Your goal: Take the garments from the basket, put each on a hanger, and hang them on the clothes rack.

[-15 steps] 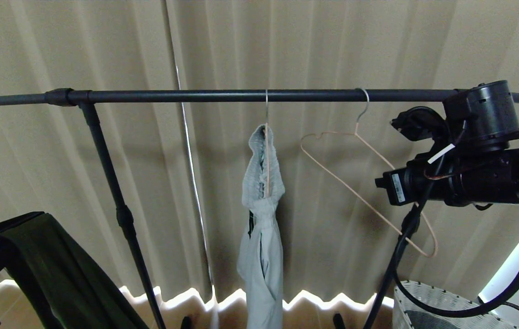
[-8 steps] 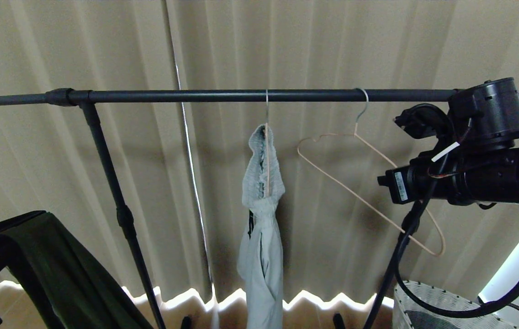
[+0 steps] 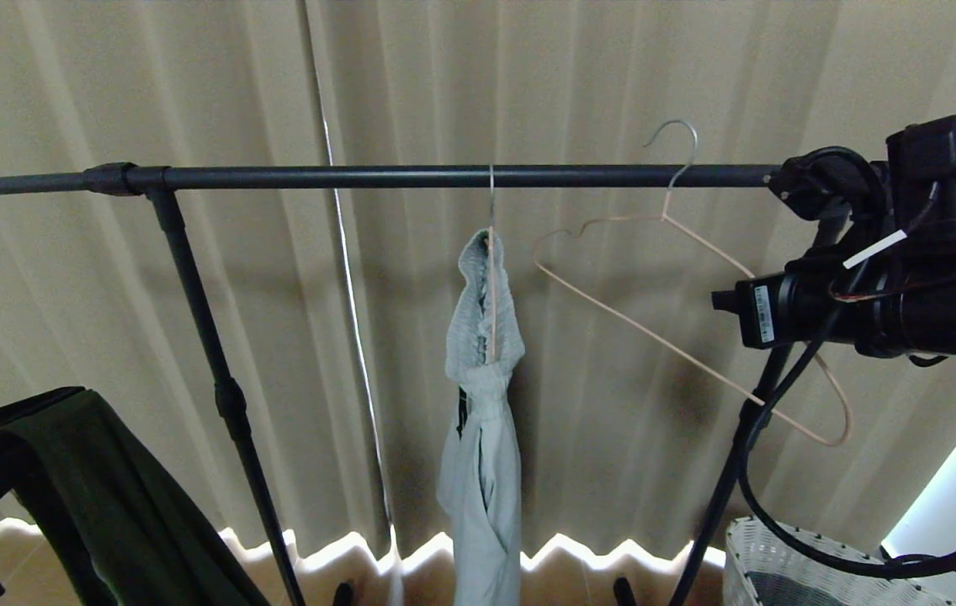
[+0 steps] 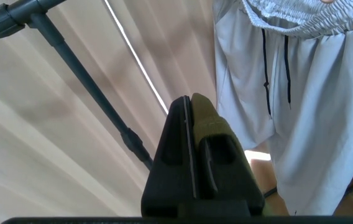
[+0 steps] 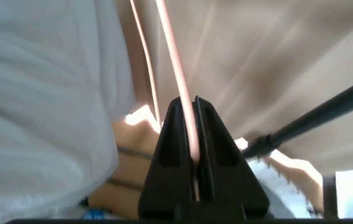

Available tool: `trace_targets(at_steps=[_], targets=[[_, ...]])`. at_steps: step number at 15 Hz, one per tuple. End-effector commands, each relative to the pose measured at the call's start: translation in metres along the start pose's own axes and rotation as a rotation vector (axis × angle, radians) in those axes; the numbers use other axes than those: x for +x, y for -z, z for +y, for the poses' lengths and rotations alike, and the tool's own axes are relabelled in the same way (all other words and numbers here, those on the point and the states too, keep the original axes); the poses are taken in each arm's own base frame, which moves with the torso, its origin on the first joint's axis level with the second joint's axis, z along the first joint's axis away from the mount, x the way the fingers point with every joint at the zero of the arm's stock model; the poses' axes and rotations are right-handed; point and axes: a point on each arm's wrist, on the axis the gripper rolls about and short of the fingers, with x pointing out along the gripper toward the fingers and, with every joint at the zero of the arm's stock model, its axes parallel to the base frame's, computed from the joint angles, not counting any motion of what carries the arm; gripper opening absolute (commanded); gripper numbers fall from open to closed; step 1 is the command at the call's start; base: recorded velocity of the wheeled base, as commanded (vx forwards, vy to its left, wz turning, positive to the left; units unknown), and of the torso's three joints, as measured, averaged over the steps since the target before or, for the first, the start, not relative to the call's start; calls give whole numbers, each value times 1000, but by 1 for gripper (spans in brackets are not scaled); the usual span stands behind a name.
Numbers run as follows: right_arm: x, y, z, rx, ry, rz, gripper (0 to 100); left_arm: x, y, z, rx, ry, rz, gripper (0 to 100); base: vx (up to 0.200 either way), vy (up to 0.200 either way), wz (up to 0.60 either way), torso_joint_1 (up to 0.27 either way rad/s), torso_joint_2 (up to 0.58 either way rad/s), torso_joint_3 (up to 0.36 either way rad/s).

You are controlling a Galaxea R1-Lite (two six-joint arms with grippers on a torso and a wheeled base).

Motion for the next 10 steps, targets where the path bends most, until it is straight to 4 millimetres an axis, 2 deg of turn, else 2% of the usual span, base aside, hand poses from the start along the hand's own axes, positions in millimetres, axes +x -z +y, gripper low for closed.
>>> trace_targets(at_steps=[1, 5, 9, 10], targets=[[-6, -2, -3, 7, 5, -17, 0, 0, -1, 0, 0, 0, -2, 0, 0, 0, 0, 0, 0, 0], [-25, 2, -7, 12, 4, -41, 0, 0, -1, 0, 0, -2, -1, 0, 0, 0, 0, 0, 0, 0], [-51, 18, -15, 15, 5, -52, 0, 2, 0, 0, 1, 0, 5, 0, 0, 0, 0, 0, 0, 0], [-60, 28, -18, 14, 6, -46, 0, 3, 0, 0, 1, 3, 8, 0, 0, 0, 0, 0, 0, 0]])
